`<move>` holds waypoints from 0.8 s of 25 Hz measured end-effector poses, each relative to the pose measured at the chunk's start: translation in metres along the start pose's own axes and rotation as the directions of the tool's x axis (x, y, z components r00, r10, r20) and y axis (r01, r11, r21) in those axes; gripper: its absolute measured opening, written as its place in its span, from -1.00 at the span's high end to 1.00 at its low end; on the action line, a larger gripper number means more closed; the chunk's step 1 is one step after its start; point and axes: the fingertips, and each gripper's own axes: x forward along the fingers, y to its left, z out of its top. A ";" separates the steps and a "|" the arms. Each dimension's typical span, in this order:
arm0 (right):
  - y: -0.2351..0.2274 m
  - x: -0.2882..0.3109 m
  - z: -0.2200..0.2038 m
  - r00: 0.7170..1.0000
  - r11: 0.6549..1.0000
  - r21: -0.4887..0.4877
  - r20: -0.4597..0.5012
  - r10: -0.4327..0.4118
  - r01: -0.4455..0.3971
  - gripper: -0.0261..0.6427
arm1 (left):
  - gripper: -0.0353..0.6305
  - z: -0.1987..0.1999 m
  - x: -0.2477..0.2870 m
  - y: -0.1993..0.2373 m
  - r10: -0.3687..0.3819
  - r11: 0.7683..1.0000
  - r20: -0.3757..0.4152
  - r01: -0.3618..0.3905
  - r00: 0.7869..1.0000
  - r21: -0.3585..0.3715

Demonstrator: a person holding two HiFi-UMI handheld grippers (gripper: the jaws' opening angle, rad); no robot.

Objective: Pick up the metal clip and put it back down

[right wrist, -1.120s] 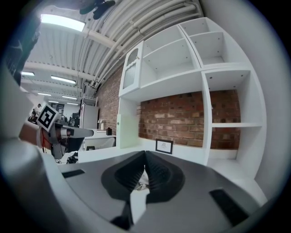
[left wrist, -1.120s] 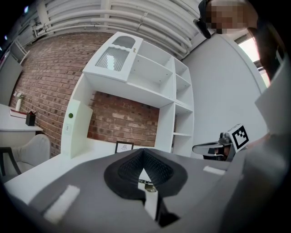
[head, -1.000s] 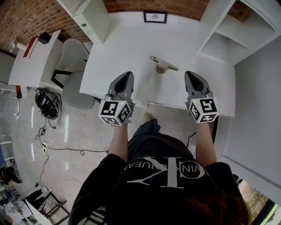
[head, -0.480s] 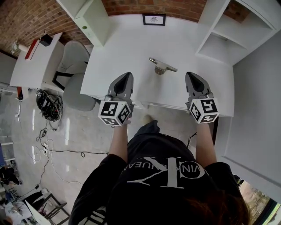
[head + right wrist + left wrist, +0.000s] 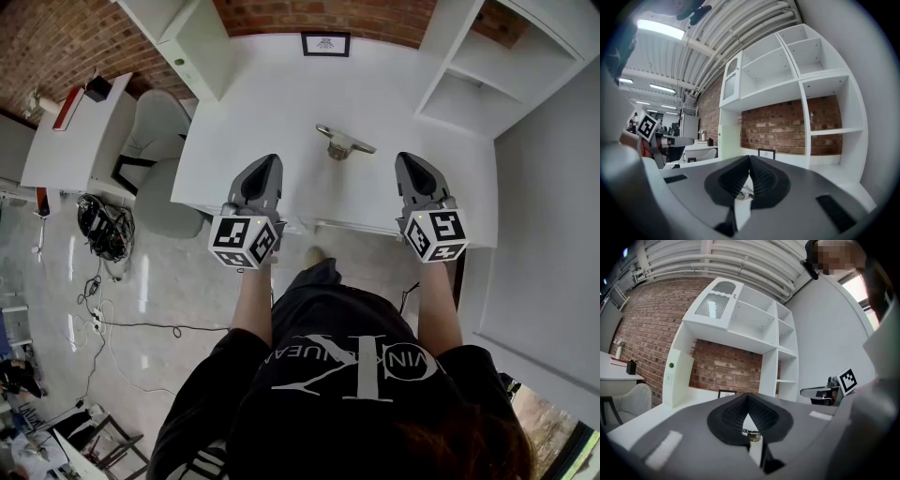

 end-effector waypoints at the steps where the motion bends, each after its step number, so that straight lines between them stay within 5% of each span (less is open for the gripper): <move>1: 0.000 -0.001 0.001 1.000 1.000 0.005 0.003 0.000 0.000 0.88 | 0.88 0.000 -0.001 0.000 0.000 1.000 0.000 0.000 1.000 0.001; 20: 0.003 -0.001 0.009 0.998 0.993 0.115 0.069 0.007 -0.014 0.88 | 0.88 0.004 -0.008 0.010 0.005 1.000 -0.002 -0.005 1.000 0.004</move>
